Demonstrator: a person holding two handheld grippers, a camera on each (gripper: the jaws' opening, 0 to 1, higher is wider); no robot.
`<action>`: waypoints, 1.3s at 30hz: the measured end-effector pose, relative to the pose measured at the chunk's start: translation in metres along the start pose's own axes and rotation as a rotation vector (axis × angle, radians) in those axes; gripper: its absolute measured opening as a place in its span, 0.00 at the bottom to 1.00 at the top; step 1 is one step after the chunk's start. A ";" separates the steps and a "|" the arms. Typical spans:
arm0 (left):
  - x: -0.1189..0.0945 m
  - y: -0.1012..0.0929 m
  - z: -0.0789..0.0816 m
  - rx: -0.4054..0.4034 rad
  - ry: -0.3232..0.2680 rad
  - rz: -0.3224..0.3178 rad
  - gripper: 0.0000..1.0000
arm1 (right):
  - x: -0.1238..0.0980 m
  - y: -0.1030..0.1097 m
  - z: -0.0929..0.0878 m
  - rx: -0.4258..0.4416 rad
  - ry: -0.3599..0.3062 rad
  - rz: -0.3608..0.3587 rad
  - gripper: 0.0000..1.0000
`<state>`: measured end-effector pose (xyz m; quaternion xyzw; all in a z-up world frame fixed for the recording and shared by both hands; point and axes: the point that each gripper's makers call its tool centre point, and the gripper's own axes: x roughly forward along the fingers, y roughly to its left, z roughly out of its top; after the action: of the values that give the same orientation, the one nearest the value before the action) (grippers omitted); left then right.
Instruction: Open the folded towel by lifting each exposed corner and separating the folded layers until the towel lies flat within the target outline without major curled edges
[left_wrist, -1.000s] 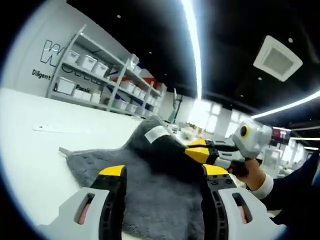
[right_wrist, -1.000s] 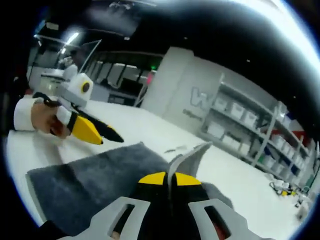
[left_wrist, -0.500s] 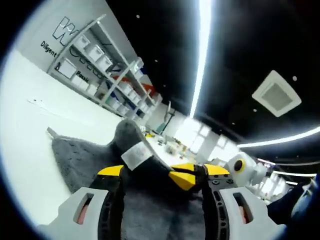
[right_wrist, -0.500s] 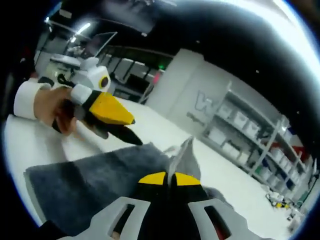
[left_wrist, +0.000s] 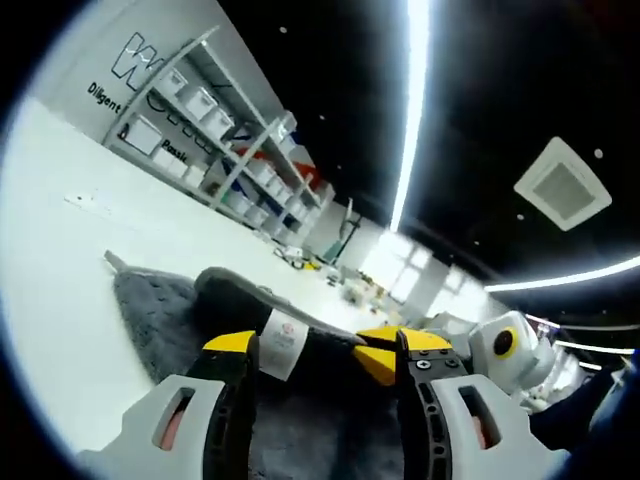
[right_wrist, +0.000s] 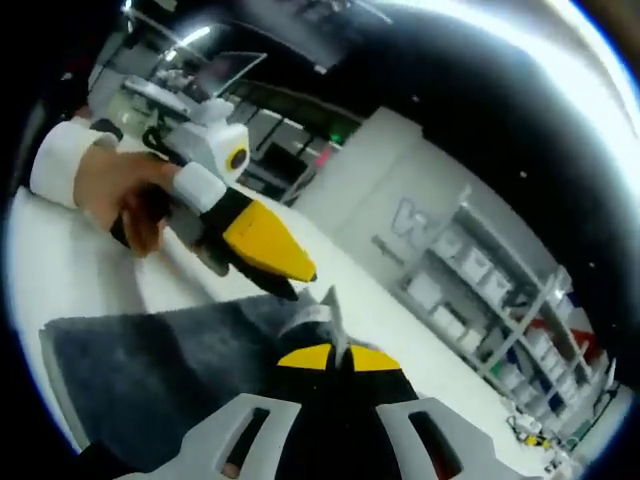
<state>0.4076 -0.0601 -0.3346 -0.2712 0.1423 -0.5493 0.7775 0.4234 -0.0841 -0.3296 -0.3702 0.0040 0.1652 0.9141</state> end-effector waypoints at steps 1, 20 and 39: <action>-0.001 0.007 0.004 -0.010 0.003 0.004 0.54 | 0.000 0.000 0.000 -0.041 0.005 -0.009 0.00; -0.004 0.036 0.011 -0.181 0.024 0.036 0.55 | -0.012 0.027 0.023 -0.305 -0.040 -0.045 0.00; -0.017 0.066 0.029 -0.242 0.033 0.104 0.43 | -0.010 0.048 0.036 -0.548 -0.057 -0.073 0.00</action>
<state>0.4684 -0.0199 -0.3505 -0.3463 0.2341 -0.4915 0.7640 0.3954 -0.0304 -0.3344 -0.5990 -0.0802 0.1373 0.7848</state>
